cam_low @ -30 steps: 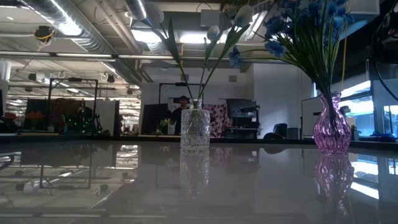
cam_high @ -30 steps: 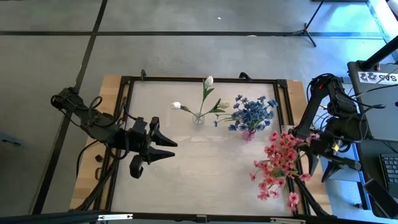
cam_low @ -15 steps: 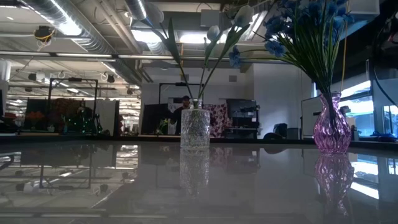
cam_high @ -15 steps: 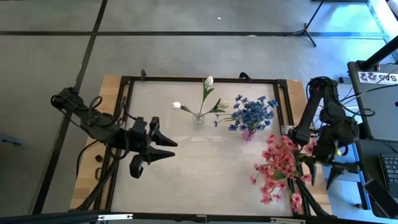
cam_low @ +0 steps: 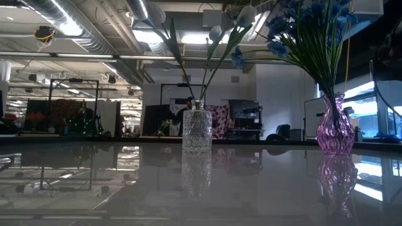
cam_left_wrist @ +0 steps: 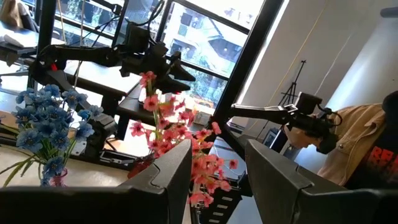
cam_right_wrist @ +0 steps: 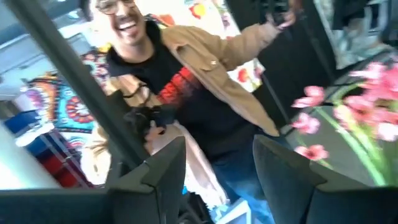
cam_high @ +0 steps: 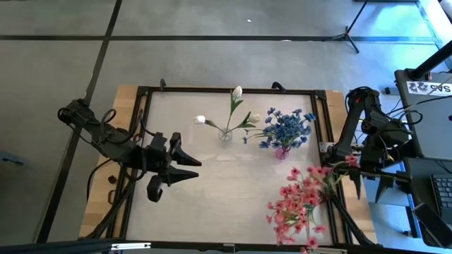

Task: Sort flowers into vase by color
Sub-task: Put the pink flower into the red vase, then return to Home Position

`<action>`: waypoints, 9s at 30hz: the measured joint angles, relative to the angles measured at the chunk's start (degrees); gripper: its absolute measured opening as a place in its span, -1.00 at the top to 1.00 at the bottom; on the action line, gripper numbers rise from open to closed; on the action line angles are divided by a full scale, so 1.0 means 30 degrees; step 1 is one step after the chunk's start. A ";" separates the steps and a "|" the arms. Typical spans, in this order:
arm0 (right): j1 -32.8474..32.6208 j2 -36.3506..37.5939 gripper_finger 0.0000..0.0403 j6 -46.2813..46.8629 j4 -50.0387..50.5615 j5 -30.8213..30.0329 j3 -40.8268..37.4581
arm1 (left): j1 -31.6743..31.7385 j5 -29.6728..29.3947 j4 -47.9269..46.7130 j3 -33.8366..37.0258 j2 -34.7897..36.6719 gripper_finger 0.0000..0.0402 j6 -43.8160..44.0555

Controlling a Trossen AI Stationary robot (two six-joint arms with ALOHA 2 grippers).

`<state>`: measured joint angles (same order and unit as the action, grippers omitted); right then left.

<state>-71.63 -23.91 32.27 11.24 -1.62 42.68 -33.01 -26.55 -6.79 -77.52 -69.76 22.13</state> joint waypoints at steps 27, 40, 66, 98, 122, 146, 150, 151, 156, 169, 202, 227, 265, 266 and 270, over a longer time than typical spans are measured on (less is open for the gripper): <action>0.0007 0.3799 0.06 0.2601 0.6423 -0.2477 -0.0007 | 0.1947 0.0967 0.0517 0.0000 -0.3344 0.27 0.2449; 0.0007 0.3822 0.06 0.3711 0.6186 -0.3412 -0.0007 | 0.1278 0.1180 0.6464 0.0007 -0.8539 0.27 0.4794; 0.0007 0.3800 0.06 0.8475 0.5245 -1.0384 -0.0006 | 0.1502 0.1083 1.4256 0.0000 -1.6904 0.27 0.7487; 0.0003 0.3778 0.06 1.5405 0.3849 -1.9080 0.0007 | 0.0656 -0.1005 1.7584 0.0000 -1.7784 0.27 0.7410; 0.0007 0.2194 0.06 1.5097 0.3865 -1.2435 0.0007 | 0.1129 -0.0996 1.8566 0.0000 -1.7762 0.27 0.6550; 0.0004 0.1316 0.06 1.4602 0.2318 -0.6485 0.0006 | 0.1632 -0.0984 1.9001 0.0000 -1.7762 0.27 0.6484; -0.0001 0.1316 0.06 1.5913 0.1836 -0.6944 0.0007 | 0.1632 -0.0984 1.9016 0.0000 -1.7762 0.27 0.6499; -0.0001 0.1316 0.06 1.6188 0.1629 -0.7444 0.0001 | 0.1632 -0.0984 1.9016 0.0000 -1.7762 0.27 0.6500; -0.0001 0.1316 0.06 1.6703 0.0928 -0.9606 0.0007 | 0.1632 -0.0984 1.9016 0.0000 -1.7762 0.27 0.6538; -0.0001 0.1316 0.06 2.1965 0.0747 -0.9414 0.0007 | 0.1632 -0.0991 1.9343 0.0000 -1.7762 0.27 0.6564; 0.0002 0.1287 0.06 2.6762 -0.1198 -1.1883 0.0002 | 0.1478 -0.0765 1.9308 0.0000 -1.7762 0.27 0.7311; -0.0001 0.0095 0.06 2.0466 -0.1280 -1.1548 0.2736 | 0.1690 0.5327 3.0581 0.0000 -1.7726 0.27 0.2538; 0.0261 -0.4275 0.06 -0.6167 -0.0738 -1.7024 0.8072 | 0.3307 0.3391 0.6459 -0.2142 -0.5812 0.27 -0.4449; 0.0623 -0.4341 0.06 -0.6448 -0.0676 -1.7309 0.8065 | 0.2935 0.2180 0.5574 -0.2142 -0.5504 0.27 -0.4559; 0.2775 -0.4453 0.11 -0.6248 -0.0177 -1.6061 0.8079 | 0.1608 -0.1291 0.2708 -0.2127 -0.4470 0.27 -0.4575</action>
<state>-63.31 -37.27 13.52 10.71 -49.80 66.91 -28.19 -30.42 1.34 -83.90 -83.17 8.40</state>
